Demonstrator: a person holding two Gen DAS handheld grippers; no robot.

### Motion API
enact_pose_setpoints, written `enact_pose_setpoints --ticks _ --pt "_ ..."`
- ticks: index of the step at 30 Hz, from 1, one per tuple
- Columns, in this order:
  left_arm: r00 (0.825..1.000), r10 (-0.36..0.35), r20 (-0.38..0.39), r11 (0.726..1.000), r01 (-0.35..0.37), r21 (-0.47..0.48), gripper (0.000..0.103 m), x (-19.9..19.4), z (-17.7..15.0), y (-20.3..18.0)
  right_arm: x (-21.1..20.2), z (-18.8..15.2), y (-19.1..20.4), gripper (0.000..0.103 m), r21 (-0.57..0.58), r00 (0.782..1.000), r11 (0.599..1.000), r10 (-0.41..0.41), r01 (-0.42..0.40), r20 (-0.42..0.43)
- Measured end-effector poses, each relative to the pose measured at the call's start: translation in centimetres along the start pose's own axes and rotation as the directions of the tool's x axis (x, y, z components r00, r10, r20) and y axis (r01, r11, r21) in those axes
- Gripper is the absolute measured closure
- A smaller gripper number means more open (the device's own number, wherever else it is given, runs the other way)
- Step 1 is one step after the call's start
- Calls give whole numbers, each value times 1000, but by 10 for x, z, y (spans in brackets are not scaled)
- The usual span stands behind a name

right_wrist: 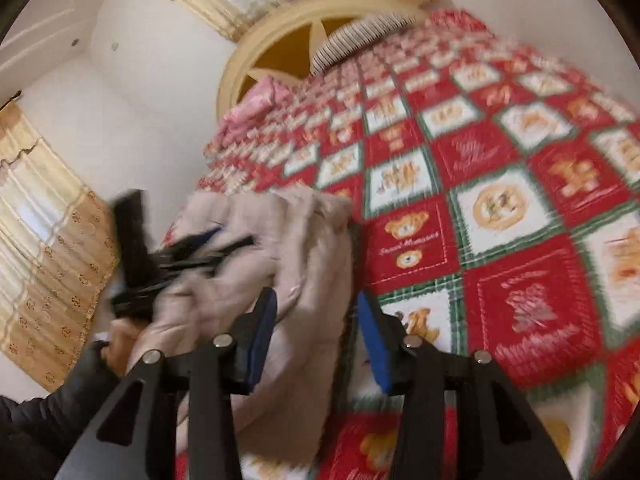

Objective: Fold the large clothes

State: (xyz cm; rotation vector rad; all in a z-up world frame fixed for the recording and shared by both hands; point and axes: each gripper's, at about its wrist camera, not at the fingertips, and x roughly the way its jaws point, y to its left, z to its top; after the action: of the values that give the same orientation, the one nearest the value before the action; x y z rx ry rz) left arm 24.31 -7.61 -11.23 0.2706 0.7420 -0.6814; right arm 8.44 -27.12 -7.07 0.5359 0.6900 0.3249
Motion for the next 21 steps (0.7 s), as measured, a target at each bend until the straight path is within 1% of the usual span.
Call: enact_pose_setpoints --ticks 2,3,4,5,6,7,8,9,11,12,14,16,18,19,21 --pt "1000 28 -5 999 -28 20 17 2 0 -5 -12 -5 30 56 -91 999 995 29 -27 23" --pt "999 41 -10 999 -41 29 16 4 0 -7 -11 -8 43 57 -130 999 991 36 -33 20" --pt "999 49 -14 998 -49 34 16 5 1 -9 -8 -15 54 58 -160 999 986 41 -40 2" --pt "998 56 -18 998 -56 39 16 6 1 -10 1 -22 58 59 -162 999 986 40 -45 -33" --pt "998 59 -19 998 -58 39 16 7 1 -10 12 -32 58 65 -156 997 987 23 -34 -72" --pt "998 60 -20 997 -60 39 16 7 1 -10 24 -43 54 68 -149 994 989 -11 -5 -109" --pt "998 62 -22 997 -61 40 16 7 1 -10 33 -53 48 71 -133 990 991 -44 27 -131" --pt "998 63 -25 997 -62 43 16 8 2 -10 38 -58 40 72 -104 989 994 -55 41 -137" --pt "998 65 -27 997 -64 47 16 9 2 -11 42 -70 17 72 19 991 1000 -19 22 -133" --pt "997 67 -28 997 -66 51 15 10 2 -12 46 -76 9 76 59 991 998 -12 20 -132" --pt "997 75 -28 995 -73 66 15 12 2 -15 50 -87 4 76 90 993 996 -4 15 -122" --pt "996 87 -18 993 -85 80 13 14 1 -18 49 -90 3 76 109 994 994 -5 17 -108" --pt "997 80 -6 994 -79 76 10 20 1 -18 45 -95 2 76 131 995 991 -1 14 -102" --pt "997 73 -10 995 -72 71 9 25 3 -17 44 -95 1 76 142 995 990 0 15 -103" --pt "996 92 -19 993 -90 77 8 34 7 -20 44 -82 2 76 140 992 989 -23 39 -120"
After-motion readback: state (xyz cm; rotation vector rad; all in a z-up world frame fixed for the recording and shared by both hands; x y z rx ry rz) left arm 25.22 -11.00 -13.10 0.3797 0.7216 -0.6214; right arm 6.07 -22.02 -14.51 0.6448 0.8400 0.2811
